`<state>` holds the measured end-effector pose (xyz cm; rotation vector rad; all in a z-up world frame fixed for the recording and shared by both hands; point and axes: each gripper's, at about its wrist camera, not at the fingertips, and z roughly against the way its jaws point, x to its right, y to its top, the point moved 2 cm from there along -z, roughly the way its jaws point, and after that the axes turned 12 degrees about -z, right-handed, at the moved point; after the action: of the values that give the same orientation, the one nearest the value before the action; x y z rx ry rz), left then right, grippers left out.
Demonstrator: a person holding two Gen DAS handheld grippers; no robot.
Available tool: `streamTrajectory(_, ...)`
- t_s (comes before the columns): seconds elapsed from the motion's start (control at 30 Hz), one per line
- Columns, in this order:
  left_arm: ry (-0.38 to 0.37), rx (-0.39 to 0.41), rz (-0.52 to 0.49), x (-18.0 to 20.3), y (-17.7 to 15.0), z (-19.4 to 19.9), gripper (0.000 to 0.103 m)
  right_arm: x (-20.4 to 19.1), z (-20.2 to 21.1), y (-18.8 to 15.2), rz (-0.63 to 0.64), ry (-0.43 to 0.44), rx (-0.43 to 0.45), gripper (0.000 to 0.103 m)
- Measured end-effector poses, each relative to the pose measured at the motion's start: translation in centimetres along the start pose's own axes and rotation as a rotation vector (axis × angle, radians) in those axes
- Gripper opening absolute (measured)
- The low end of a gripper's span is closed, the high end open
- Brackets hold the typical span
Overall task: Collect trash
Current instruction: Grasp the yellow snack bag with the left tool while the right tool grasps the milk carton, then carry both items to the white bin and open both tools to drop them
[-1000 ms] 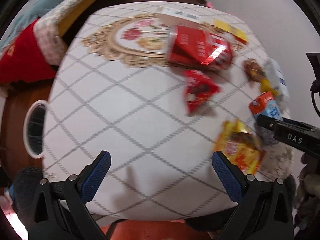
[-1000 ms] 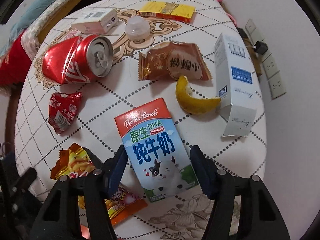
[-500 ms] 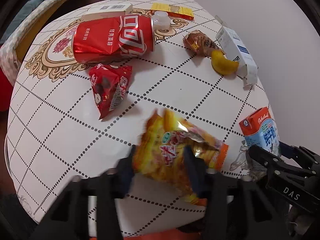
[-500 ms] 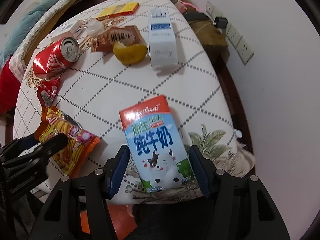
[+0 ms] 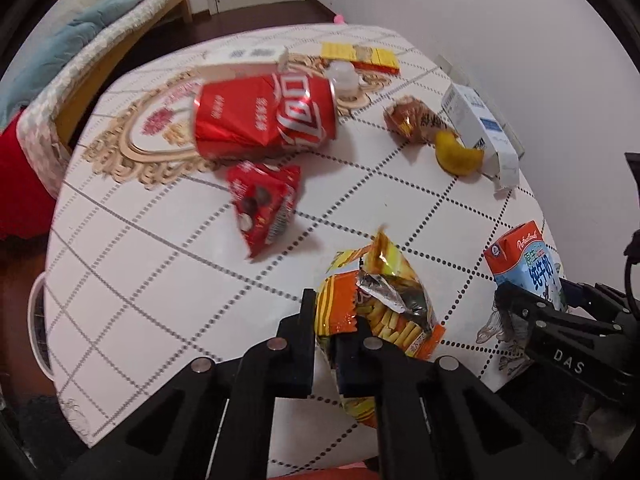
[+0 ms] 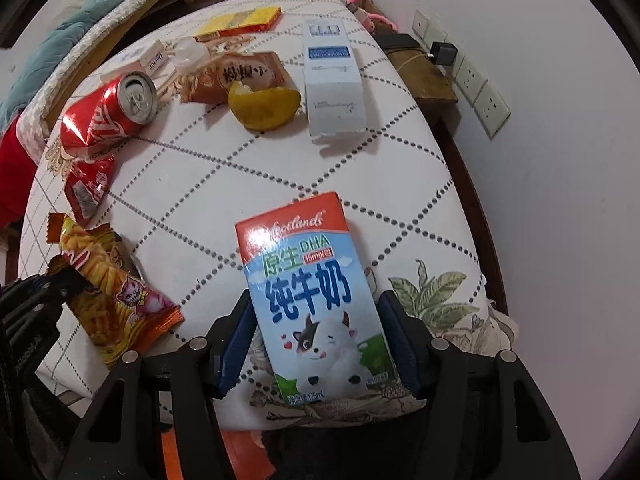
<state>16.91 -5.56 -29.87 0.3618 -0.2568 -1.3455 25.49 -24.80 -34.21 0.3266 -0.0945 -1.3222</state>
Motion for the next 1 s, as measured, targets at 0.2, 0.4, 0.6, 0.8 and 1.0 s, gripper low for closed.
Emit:
streamTrajectory(0.2,0.066,0.065,0.008,-1.9,-0.1,3.6,0.004,-1.0,2.3,-0.5,0.000,0.038,0.060,0.057)
streamTrajectory(0.4,0.147,0.161,0.058,-6.0,0.1,9.0,0.004,-4.3,6.9,-0.4,0.022,0.127,0.131,0.056)
streamTrajectory(0.6,0.232,0.232,0.141,-12.9,-0.6,14.4,0.004,-11.2,11.3,-0.1,0.109,0.252,0.172,0.056)
streamTrajectory(0.8,0.379,0.268,0.250,-21.8,-2.8,18.6,0.004,-22.5,14.5,-0.6,0.268,0.384,0.185,0.056)
streamTrajectory(1.0,0.498,0.257,0.378,-30.6,-6.2,20.4,0.004,-35.6,14.8,-2.6,0.433,0.476,0.158,0.056)
